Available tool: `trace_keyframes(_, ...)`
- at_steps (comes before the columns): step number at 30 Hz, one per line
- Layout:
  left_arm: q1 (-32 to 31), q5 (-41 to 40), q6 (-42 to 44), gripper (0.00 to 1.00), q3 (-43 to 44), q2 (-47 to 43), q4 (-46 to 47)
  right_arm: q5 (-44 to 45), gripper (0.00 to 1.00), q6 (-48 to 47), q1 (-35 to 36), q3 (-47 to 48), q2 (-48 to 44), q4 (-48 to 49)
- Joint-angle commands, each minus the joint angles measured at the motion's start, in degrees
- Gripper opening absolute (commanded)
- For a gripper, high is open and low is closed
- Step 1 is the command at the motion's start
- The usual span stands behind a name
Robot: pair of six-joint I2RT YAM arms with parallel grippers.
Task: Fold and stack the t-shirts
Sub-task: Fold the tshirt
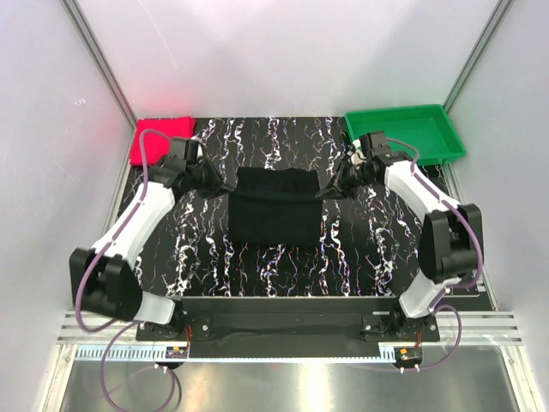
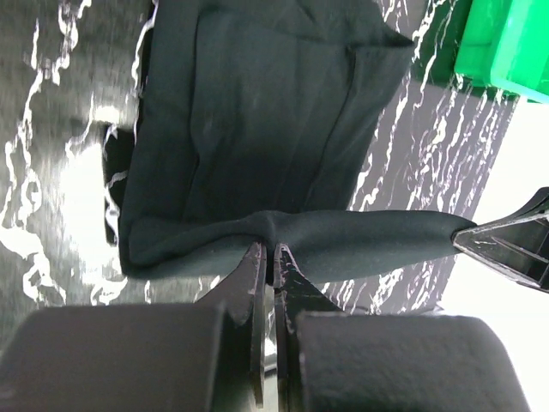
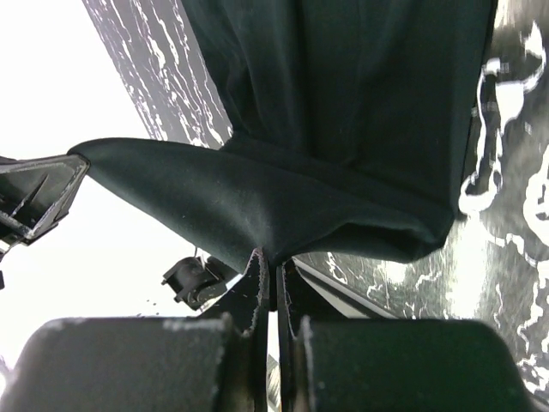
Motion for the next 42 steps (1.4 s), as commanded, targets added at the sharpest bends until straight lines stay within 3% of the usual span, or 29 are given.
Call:
trace_keyframes(1,0.9,0.1,3.0,0.00,6.0,4.5,3.6,-4.0,0.00,-2.4,-1.2,5.0,3.7,-0.3)
trace_keyframes(24,5.3,7.8,3.7,0.00,19.1,26.4,7.2,-6.5,0.01,-3.9,-4.3,22.6,23.0,-2.2)
trace_keyframes(42,6.2,10.0,4.7,0.00,24.3,35.9,11.6,-7.2,0.04,-4.2,-5.7,31.0,31.5,-2.7)
